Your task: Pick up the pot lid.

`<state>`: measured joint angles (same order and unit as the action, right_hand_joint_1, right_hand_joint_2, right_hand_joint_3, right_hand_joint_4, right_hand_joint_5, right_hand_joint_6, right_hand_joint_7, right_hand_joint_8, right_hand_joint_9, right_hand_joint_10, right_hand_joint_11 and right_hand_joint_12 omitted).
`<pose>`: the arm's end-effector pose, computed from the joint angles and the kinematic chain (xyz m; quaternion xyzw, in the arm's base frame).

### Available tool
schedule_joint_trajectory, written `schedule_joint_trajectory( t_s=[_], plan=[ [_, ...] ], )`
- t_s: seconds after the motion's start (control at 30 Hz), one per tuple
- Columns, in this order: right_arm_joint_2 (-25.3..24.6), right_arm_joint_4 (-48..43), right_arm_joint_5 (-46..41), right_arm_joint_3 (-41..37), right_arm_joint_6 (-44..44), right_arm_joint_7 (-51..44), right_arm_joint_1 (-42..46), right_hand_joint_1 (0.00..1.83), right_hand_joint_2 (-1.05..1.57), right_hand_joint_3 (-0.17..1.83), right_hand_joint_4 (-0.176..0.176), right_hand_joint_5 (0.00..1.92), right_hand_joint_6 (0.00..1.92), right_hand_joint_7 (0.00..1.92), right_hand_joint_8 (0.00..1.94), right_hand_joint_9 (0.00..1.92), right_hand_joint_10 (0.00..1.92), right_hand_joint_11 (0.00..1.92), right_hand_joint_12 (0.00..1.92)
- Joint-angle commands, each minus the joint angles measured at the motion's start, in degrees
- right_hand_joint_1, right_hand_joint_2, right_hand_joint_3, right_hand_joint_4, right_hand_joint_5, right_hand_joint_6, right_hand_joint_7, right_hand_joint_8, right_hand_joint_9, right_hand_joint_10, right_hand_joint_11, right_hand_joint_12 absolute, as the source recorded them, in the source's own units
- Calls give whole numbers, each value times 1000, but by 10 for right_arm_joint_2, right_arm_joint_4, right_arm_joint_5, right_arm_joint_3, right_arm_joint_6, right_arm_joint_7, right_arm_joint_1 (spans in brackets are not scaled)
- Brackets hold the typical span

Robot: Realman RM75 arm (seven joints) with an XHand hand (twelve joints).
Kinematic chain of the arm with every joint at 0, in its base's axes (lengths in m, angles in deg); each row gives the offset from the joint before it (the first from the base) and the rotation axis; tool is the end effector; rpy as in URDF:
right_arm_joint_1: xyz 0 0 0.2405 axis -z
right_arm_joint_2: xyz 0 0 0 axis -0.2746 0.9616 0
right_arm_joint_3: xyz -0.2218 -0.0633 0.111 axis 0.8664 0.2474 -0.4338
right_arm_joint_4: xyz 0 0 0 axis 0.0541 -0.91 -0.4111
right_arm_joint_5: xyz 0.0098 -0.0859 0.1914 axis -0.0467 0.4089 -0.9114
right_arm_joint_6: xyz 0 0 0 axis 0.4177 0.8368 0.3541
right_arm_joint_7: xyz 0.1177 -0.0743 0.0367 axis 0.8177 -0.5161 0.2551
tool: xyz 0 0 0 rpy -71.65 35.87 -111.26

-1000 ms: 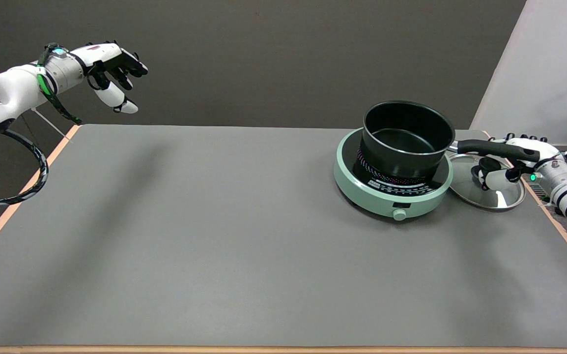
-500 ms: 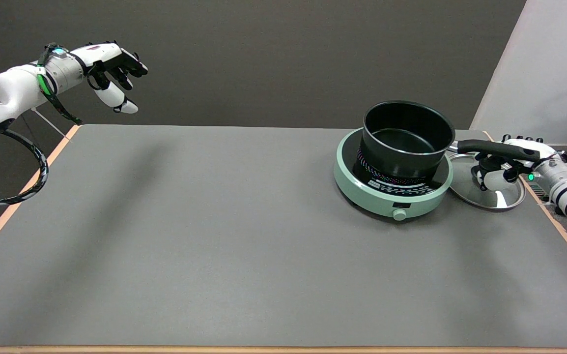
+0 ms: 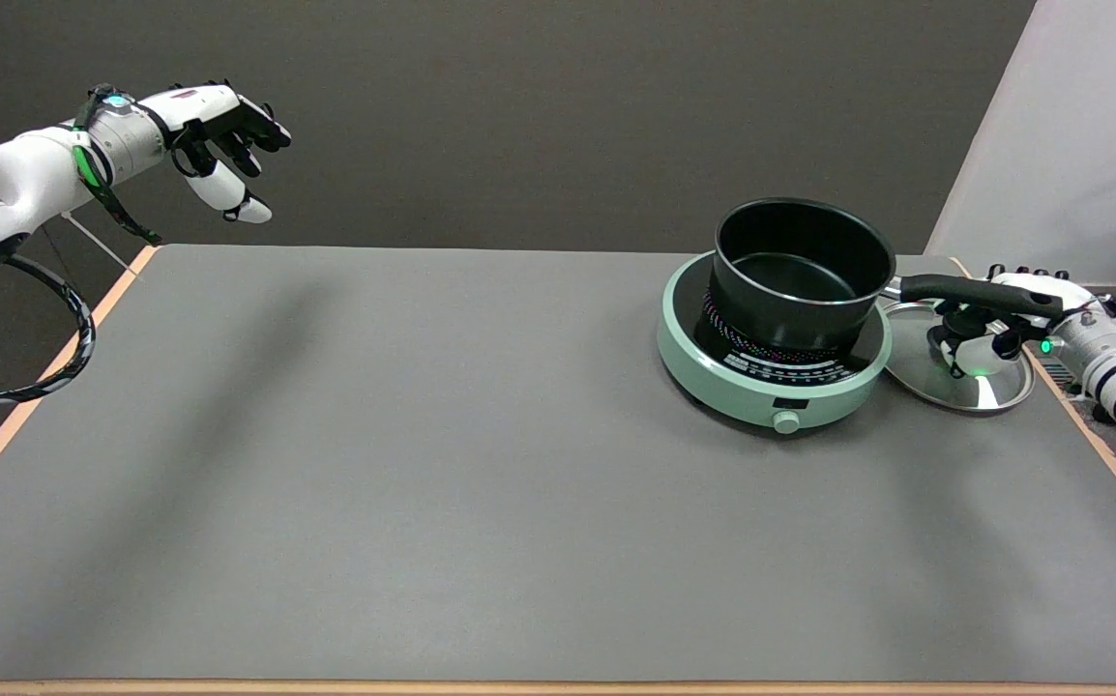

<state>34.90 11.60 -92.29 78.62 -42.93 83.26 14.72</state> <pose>-0.2514 -0.2884 0.6208 0.5184 -0.0808 -0.0405 0.8503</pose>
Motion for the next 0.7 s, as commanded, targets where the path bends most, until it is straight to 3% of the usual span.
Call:
schedule_joint_trajectory(
  t_s=[0.03,0.1,0.23,0.37,0.6,0.63,0.7],
  plan=[
    [6,0,0,3,-12,0,-2,863,725,909,146,621,359,703,236,658,399,387,730],
    [8,-1,0,3,-12,0,-2,806,715,970,150,614,408,707,244,646,439,383,737],
    [9,-3,0,3,-14,0,-2,855,731,889,154,651,404,732,249,672,421,391,727],
    [11,-3,0,3,-14,0,-2,842,740,854,156,684,467,797,309,705,526,410,747],
    [11,-5,0,3,-20,0,-2,848,741,830,166,711,553,843,416,726,695,431,897],
    [11,-5,0,3,-21,0,-2,797,727,903,165,698,593,827,467,719,727,432,898],
    [11,-5,0,5,-22,0,-2,855,742,829,163,714,573,846,448,725,741,419,941]
  ],
)
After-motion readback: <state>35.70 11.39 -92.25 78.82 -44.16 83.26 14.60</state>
